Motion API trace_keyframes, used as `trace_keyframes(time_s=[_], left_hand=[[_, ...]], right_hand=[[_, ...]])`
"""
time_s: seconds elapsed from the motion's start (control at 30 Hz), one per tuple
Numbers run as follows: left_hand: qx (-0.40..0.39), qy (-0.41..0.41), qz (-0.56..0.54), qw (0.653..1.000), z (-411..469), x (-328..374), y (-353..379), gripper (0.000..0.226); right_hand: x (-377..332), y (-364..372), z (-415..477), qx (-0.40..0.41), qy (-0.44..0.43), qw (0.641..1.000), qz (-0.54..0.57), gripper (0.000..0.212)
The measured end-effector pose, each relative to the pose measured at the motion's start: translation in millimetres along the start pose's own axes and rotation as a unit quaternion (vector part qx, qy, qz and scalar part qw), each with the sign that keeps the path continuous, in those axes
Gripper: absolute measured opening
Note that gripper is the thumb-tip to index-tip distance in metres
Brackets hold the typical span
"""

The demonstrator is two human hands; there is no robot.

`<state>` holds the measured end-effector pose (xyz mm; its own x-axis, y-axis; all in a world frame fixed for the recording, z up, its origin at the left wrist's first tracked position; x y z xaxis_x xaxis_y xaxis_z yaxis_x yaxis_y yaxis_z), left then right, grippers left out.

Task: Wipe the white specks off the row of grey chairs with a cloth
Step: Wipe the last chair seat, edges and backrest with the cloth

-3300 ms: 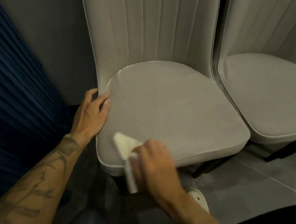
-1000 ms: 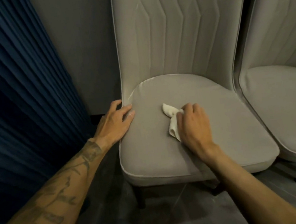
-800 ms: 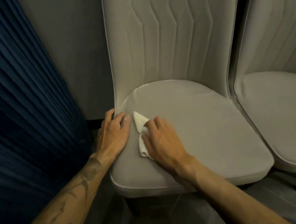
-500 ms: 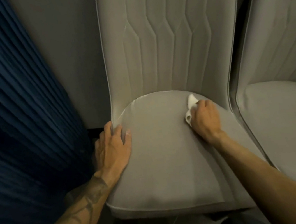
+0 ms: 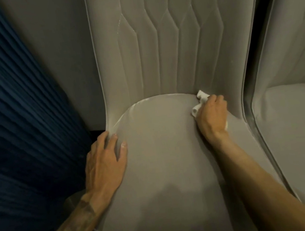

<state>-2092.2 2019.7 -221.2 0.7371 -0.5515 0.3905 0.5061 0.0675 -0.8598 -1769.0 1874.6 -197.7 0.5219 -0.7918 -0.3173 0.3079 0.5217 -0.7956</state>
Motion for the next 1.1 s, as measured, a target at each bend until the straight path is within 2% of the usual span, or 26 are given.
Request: trace_keyframes(time_s=[0.1,0.17,0.23,0.3,0.37,0.53,0.7,0.83,0.97,1.03,1.1], left_hand=[[-0.003,-0.003,0.002,1.000,-0.8,-0.2,1.1,0.057],[0.001,-0.006,-0.008,1.000,-1.8,0.3,-0.3,0.058],[0.001,-0.009,-0.018,1.000,-1.5,2.6,-1.2,0.060],[-0.001,-0.010,-0.014,1.000,-1.8,4.6,-1.4,0.063],[0.000,-0.009,-0.011,1.000,-2.8,5.8,-1.5,0.064],[0.003,-0.007,-0.010,1.000,-2.2,4.1,0.4,0.058],[0.006,-0.016,-0.023,1.000,-2.2,2.7,-1.3,0.062],[0.011,-0.013,-0.021,1.000,-1.8,3.4,-0.8,0.060],[0.009,-0.018,-0.015,1.000,-0.9,-1.0,1.6,0.058],[0.011,-0.014,-0.011,1.000,0.0,-0.4,1.8,0.060],[0.005,-0.022,-0.009,1.000,-0.4,-0.6,3.0,0.062]], right_hand=[[-39.1,14.6,-5.7,-0.029,-0.062,0.995,0.070,0.026],[-39.1,8.7,-12.3,-0.042,-0.087,0.989,0.111,0.025],[-15.9,-7.7,-18.2,-0.012,-0.090,0.988,0.122,0.027],[10.8,-20.0,-21.3,0.033,-0.070,0.991,0.106,0.020],[16.6,-13.3,-16.2,0.019,-0.040,0.994,0.104,0.016],[-32.8,21.4,10.0,-0.077,-0.040,0.978,0.190,0.044],[-2.7,10.3,8.9,0.023,-0.029,0.991,0.127,0.018],[-31.4,34.2,23.7,-0.038,-0.022,0.990,0.131,0.026],[-71.9,41.9,19.3,-0.094,-0.122,0.970,0.186,0.028],[-57.5,41.3,23.0,-0.085,-0.119,0.976,0.159,0.029],[-36.8,39.4,29.3,-0.057,-0.076,0.986,0.139,0.028]])
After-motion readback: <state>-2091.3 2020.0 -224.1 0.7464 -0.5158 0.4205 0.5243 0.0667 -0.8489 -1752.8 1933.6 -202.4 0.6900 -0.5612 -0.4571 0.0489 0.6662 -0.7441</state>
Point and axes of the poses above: each hand's wrist, its own z-axis towards the middle knuckle, its own y-axis out of the palm, x = y × z, the point moved 10 cm from there along z, towards the middle knuckle, and after that the axes turned 14 degrees about x, right-handed, at the moved point
